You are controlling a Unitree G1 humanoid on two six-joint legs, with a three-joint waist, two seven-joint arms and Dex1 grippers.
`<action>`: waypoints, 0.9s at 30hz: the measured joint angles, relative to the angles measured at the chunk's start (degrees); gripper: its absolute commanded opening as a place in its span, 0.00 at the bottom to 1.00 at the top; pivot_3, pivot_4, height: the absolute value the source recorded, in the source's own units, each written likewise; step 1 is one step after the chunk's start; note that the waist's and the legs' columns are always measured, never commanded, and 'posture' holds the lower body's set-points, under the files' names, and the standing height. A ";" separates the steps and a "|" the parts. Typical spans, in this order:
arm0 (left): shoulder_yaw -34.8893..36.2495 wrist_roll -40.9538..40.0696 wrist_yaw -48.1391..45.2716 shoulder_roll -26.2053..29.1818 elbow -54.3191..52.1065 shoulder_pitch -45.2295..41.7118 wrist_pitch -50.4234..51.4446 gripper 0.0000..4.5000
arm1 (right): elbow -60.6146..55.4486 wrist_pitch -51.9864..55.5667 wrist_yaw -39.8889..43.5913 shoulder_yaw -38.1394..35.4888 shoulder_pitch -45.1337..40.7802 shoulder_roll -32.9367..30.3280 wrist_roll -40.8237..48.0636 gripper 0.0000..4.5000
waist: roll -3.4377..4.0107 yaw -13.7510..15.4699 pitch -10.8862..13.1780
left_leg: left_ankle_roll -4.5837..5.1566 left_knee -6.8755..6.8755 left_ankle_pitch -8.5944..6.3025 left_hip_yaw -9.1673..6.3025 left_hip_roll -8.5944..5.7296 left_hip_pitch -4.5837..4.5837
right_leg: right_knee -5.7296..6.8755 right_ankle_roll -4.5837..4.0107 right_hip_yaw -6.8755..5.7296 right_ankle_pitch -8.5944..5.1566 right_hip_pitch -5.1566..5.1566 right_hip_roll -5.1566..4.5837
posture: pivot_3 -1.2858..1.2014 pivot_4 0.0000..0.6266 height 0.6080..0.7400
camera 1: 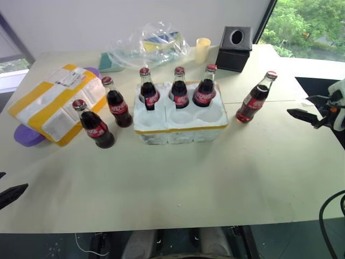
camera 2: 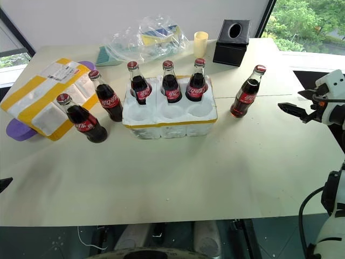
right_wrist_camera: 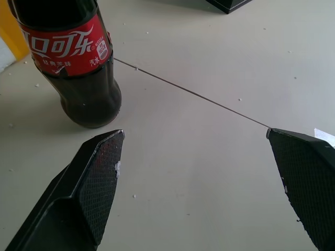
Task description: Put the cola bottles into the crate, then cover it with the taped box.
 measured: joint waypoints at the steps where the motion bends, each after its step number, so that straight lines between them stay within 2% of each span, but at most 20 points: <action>1: -0.06 0.02 0.12 -0.14 0.00 -0.09 -0.05 0.99 | 0.02 -0.08 -0.01 0.00 0.00 0.09 0.00 1.00 | 0.00 0.00 0.00 | 0.00 0.00 0.00 0.00 0.00 0.00 | 0.00 0.00 0.00 0.00 0.00 0.00 | 0.52 0.24 1.00; 12: -2.54 0.77 3.28 -0.14 2.67 -7.58 -0.07 0.99 | 0.40 0.47 -0.88 -0.88 0.36 0.18 0.55 1.00 | 0.02 0.02 -0.01 | -0.01 0.02 0.02 0.01 0.00 0.01 | 0.07 0.01 0.01 0.01 0.00 0.01 | 0.52 0.24 1.00; 19: -2.58 -5.12 5.78 -0.08 -0.03 -13.58 5.57 0.99 | -0.81 7.10 3.97 -2.88 -0.02 -1.25 3.29 1.00 | 0.08 0.04 0.03 | -0.02 0.07 0.02 0.02 -0.01 0.01 | 0.12 0.04 0.02 0.03 -0.01 0.01 | 0.52 0.24 1.00; 23: -6.26 -8.03 6.68 1.24 -4.68 -17.66 7.74 0.99 | -12.06 17.87 13.52 -4.41 0.51 -5.29 8.70 1.00 | 0.34 0.28 0.14 | -0.03 0.09 0.03 0.03 0.01 0.01 | 0.21 0.09 0.02 0.06 -0.03 0.02 | 0.52 0.24 1.00; 27: -13.96 -8.40 7.71 1.87 -5.65 -23.67 7.61 0.99 | -36.13 34.02 19.81 -10.13 11.96 -9.03 19.49 1.00 | 0.39 0.51 0.11 | 0.09 0.07 0.10 0.01 0.06 0.02 | 0.31 0.16 0.01 0.10 -0.04 0.03 | 0.52 0.24 1.00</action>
